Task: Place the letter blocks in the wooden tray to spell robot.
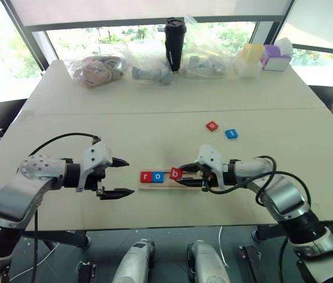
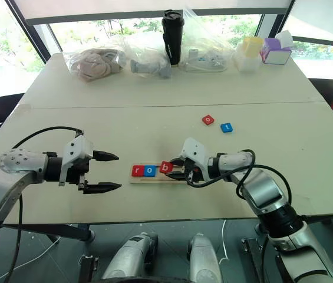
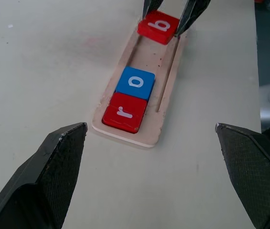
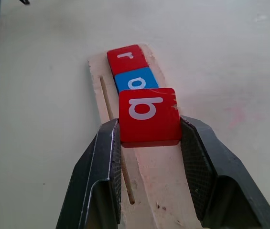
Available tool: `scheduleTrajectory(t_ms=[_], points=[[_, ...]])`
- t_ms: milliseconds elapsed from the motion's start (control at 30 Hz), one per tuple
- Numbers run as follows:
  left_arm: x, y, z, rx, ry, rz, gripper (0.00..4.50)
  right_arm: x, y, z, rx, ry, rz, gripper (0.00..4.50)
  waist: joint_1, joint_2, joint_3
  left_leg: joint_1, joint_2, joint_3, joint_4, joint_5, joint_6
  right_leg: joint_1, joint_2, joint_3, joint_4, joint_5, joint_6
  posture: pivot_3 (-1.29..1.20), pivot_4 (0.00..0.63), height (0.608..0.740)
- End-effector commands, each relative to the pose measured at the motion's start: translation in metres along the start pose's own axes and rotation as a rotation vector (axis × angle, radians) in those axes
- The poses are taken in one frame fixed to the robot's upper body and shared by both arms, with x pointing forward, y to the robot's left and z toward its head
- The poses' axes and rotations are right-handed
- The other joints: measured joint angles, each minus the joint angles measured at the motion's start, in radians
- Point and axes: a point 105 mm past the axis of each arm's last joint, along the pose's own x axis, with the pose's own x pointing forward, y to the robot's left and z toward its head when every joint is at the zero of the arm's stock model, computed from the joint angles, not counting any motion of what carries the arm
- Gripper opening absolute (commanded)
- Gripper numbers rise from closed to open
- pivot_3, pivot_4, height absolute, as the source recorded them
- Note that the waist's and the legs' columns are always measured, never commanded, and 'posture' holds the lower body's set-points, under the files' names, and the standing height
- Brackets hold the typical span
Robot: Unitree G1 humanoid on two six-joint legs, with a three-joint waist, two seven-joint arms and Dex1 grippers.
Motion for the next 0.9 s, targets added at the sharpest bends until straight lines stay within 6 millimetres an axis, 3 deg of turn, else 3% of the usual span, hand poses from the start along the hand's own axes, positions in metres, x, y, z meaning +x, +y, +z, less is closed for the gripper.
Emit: scheduleTrajectory(t_ms=[33, 733, 900], points=[[-0.001, -0.003, 0.009, 0.04, -0.019, 0.014, 4.5, 0.004, -0.001, 0.006, -0.058, -0.004, 0.027, 1.17, -0.001, 0.0, 0.0, 0.0, 0.0, 0.0, 0.0, 0.0, 0.0, 0.0, 0.0, 0.0, 0.0, 0.0, 0.0, 0.0, 0.15, 0.74], [0.004, -0.002, 0.013, 0.021, -0.058, 0.048, 4.5, 0.017, -0.013, 0.007, -0.094, -0.001, 0.064, 1.17, -0.003, 0.0, 0.0, 0.0, 0.001, 0.0, 0.0, 0.0, 0.0, -0.001, 0.004, 0.0, 0.002, 0.0, 0.0, 0.0, 0.15, 0.74], [0.005, -0.001, 0.014, 0.021, -0.063, 0.051, 4.5, 0.018, -0.014, 0.007, -0.09, -0.007, 0.061, 3.62, -0.003, 0.0, 0.0, 0.0, 0.001, 0.0, 0.0, 0.0, 0.0, -0.001, 0.004, 0.0, 0.002, 0.0, 0.0, 0.0, 0.15, 0.74]])
